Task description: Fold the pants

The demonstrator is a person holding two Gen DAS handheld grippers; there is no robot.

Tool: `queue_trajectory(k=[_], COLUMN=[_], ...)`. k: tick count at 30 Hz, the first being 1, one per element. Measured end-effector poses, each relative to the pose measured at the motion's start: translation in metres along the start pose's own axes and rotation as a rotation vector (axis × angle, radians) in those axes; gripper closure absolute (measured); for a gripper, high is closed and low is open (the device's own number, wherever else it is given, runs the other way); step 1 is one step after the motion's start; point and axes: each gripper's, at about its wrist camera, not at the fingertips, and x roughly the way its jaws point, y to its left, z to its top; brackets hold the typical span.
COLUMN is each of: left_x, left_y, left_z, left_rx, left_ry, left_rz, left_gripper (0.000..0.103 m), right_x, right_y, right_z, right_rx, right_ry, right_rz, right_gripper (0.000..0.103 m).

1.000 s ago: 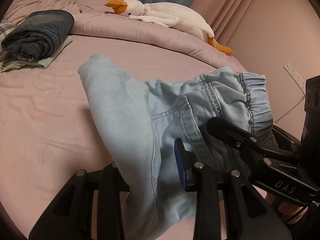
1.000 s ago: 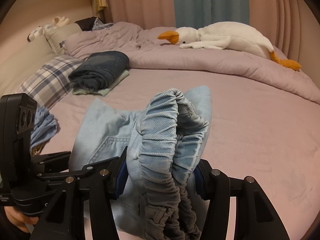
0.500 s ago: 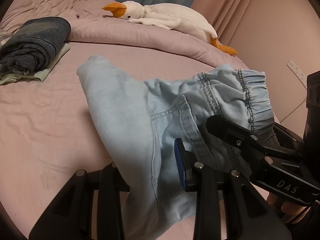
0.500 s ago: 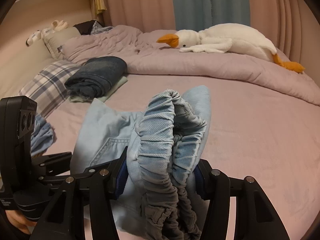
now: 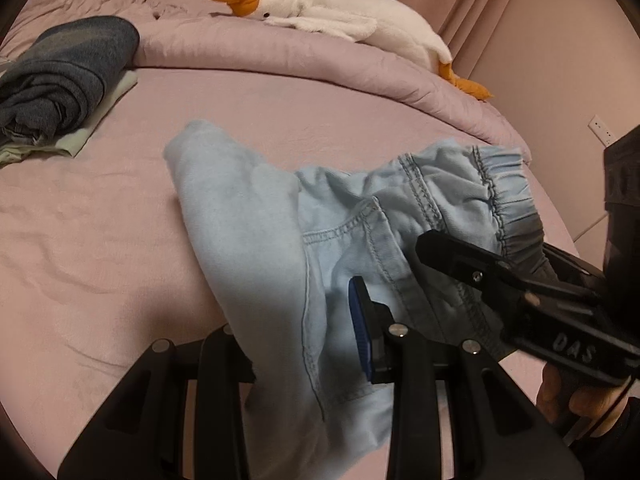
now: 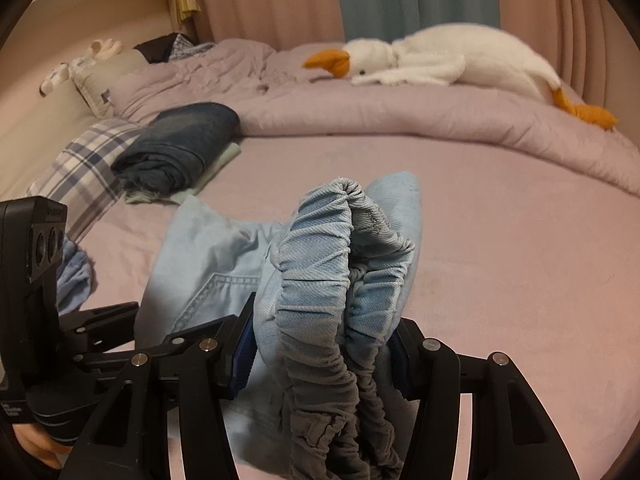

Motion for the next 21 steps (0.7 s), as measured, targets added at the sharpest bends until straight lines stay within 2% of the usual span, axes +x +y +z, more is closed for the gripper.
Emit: queue_trajectory(k=[7,11,15,17,19,21], left_x=[0.008,0.013,0.017,0.02,0.022,0.02], left_y=[0.008,0.013,0.016,0.017,0.021,0.026], left_z=[-0.001,-0.002,-0.005,-0.006,-0.009,-0.012], left_rx=[0.002,0.005,0.016,0.014,0.011,-0.001], left_ry=[0.015,0.025,0.037,0.049,0.063,0.068], left_rz=[0.045,0.069,0.095,0.104,0.132,0.125], left_gripper=[0.071,0.07,0.062,0.053,0.037,0.036], right_x=[0.022,0.027,0.032,0.036,0.039,0.039], right_y=[-0.035,-0.044,-0.049,-0.052,-0.058,-0.063], right_z=[-0.006,-0.011,-0.015,-0.017,-0.019,-0.021], right_rx=[0.154,0.199,0.215,0.224,0.255,0.278], right_ry=[0.087,0.12,0.148,0.169,0.19,0.195], right_rz=[0.03,0.025,0.015,0.016,0.033,0.056], right_gripper=[0.046,0.046,0.038,0.033,0.03,0.029])
